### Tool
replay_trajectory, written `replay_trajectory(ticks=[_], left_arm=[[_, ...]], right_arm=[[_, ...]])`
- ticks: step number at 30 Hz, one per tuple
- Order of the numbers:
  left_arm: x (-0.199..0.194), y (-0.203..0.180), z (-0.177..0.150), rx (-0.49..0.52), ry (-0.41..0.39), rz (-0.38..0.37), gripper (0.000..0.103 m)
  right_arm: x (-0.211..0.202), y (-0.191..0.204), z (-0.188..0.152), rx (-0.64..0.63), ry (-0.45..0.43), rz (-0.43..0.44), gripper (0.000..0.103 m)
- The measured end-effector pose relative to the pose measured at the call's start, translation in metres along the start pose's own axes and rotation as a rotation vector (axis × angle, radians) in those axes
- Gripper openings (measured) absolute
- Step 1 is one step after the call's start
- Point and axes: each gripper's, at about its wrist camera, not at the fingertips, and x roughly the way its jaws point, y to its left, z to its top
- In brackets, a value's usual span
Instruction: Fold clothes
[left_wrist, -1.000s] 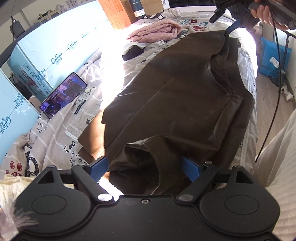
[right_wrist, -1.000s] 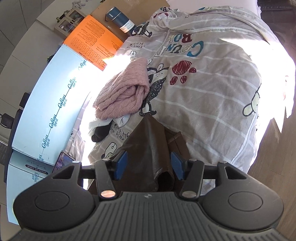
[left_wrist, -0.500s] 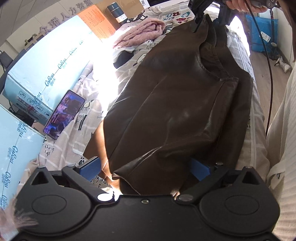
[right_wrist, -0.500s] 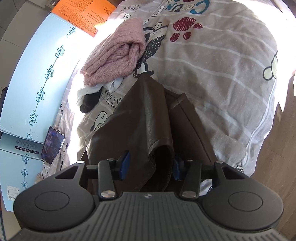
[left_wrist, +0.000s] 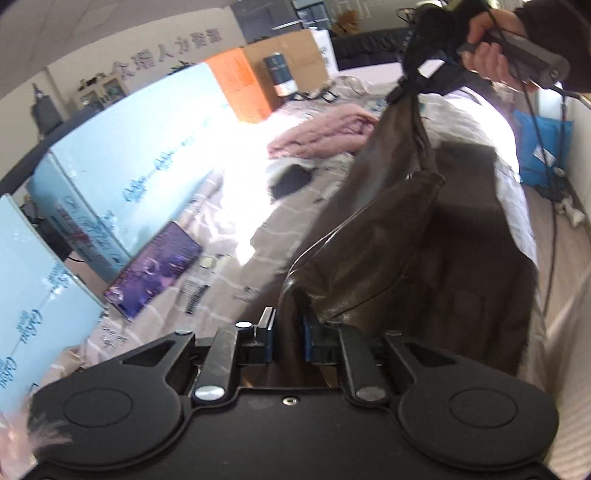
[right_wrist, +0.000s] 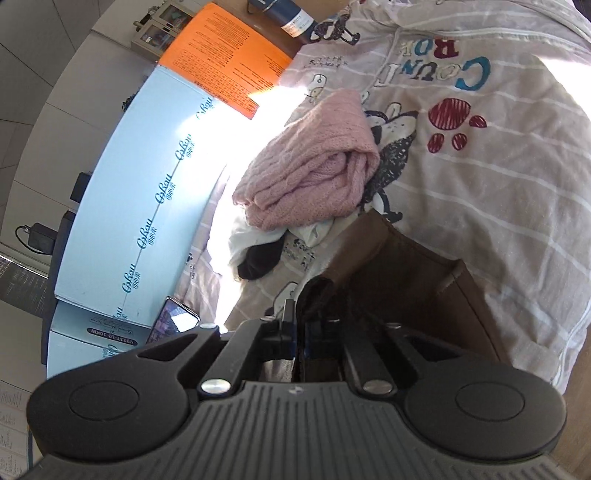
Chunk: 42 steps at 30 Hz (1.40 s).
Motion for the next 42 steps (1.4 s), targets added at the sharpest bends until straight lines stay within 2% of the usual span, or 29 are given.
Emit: replay_trajectory(ticks=[3,7,13,17,20,21,23,24,25,28,30,32,35,38,42], left_arm=[[0.015,0.029,0.016,-0.050,-0.049,0.131,0.015],[0.044,0.062,0.033,-0.102,-0.091,0.258,0.015],[0.094,0.088,0.039,-0.130,-0.065,0.350,0.015],[0.131,0.100,0.039,-0.152,-0.028,0.371,0.017],[0.148,0.109,0.035,-0.220,0.001,0.346,0.020],[0.152,0.110,0.033,-0.237,0.012,0.348,0.025],[0.157,0.114,0.029,-0.276,0.028,0.353,0.039],[0.156,0.116,0.026,-0.298,0.026,0.357,0.051],[0.154,0.119,0.024,-0.320,0.022,0.355,0.057],[0.146,0.129,0.019,-0.401,0.032,0.308,0.058],[0.135,0.133,0.013,-0.465,0.044,0.263,0.059],[0.120,0.134,0.004,-0.534,0.053,0.220,0.062],[0.093,0.124,-0.019,-0.636,0.103,0.176,0.067],[0.067,0.104,-0.043,-0.739,0.191,0.108,0.067],[0.041,0.072,-0.068,-0.845,0.294,-0.008,0.067]], right_arm=[[0.014,0.024,0.018,-0.024,-0.030,0.036,0.003],[0.044,0.049,0.040,-0.053,-0.054,0.053,0.003],[0.096,0.074,0.058,-0.112,-0.054,0.006,0.003],[0.125,0.080,0.064,-0.143,-0.045,-0.047,0.003],[0.142,0.082,0.065,-0.164,-0.040,-0.081,0.003],[0.145,0.081,0.065,-0.167,-0.042,-0.092,0.004],[0.152,0.080,0.064,-0.172,-0.046,-0.113,0.007],[0.155,0.079,0.064,-0.174,-0.048,-0.123,0.009],[0.155,0.079,0.063,-0.177,-0.063,-0.130,0.014],[0.152,0.081,0.062,-0.207,-0.106,-0.140,0.023],[0.143,0.083,0.062,-0.229,-0.131,-0.146,0.037],[0.125,0.080,0.058,-0.269,-0.158,-0.171,0.059],[0.097,0.065,0.050,-0.345,-0.167,-0.244,0.074],[0.072,0.032,0.038,-0.384,-0.119,-0.366,0.075],[0.049,-0.019,0.018,-0.393,0.041,-0.461,0.075]])
